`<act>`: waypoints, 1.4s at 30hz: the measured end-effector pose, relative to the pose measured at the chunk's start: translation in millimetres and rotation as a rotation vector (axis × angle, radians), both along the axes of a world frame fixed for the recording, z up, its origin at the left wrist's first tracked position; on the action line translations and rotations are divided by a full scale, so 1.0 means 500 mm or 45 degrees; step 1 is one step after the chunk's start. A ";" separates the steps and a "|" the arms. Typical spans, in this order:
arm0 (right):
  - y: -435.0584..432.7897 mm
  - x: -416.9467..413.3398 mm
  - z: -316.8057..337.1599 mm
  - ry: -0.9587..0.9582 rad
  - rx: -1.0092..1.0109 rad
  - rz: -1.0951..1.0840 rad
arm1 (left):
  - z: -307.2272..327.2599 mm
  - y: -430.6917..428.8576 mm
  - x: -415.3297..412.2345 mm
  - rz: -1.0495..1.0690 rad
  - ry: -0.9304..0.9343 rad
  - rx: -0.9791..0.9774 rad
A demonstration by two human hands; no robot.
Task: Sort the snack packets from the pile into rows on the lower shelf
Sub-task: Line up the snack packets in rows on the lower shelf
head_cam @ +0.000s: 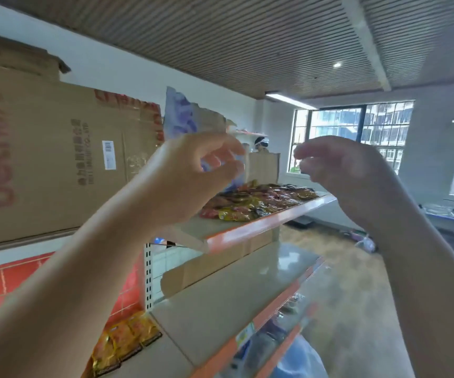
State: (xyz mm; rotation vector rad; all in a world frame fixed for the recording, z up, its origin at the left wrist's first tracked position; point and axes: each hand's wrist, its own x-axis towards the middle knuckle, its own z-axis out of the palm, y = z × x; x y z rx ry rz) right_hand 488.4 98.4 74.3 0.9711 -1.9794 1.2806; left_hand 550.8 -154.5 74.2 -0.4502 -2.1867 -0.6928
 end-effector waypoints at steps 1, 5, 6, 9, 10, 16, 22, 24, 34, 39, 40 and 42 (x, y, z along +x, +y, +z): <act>0.034 -0.010 0.001 0.002 0.032 -0.018 | 0.006 0.030 -0.017 -0.008 -0.009 -0.026; 0.137 -0.052 -0.006 -0.009 0.116 -0.086 | 0.017 0.108 -0.076 -0.037 -0.083 -0.043; 0.159 -0.062 -0.008 -0.013 0.125 -0.099 | 0.018 0.123 -0.093 -0.035 -0.095 -0.046; 0.205 -0.089 -0.014 -0.045 0.145 -0.119 | 0.014 0.147 -0.139 -0.017 -0.132 -0.062; 0.216 -0.097 -0.018 -0.047 0.160 -0.126 | 0.012 0.151 -0.153 -0.005 -0.148 -0.078; 0.259 -0.171 -0.046 -0.068 0.183 -0.109 | 0.003 0.146 -0.246 0.078 -0.263 -0.233; 0.257 -0.280 -0.059 -0.080 0.296 -0.103 | -0.012 0.117 -0.342 0.173 -0.443 -0.268; 0.244 -0.329 -0.058 -0.067 0.334 -0.092 | -0.015 0.109 -0.377 0.220 -0.560 -0.329; 0.100 -0.653 -0.057 -0.073 0.725 -0.008 | -0.042 0.047 -0.583 0.541 -1.179 -0.692; -0.003 -0.803 -0.076 -0.133 1.124 -0.049 | -0.084 0.007 -0.668 0.641 -1.324 -0.906; -0.020 -0.827 -0.084 -0.150 1.201 -0.051 | -0.093 0.001 -0.679 0.631 -1.327 -0.898; -0.054 -0.874 -0.102 -0.118 1.412 -0.025 | -0.109 -0.012 -0.696 0.595 -1.314 -0.869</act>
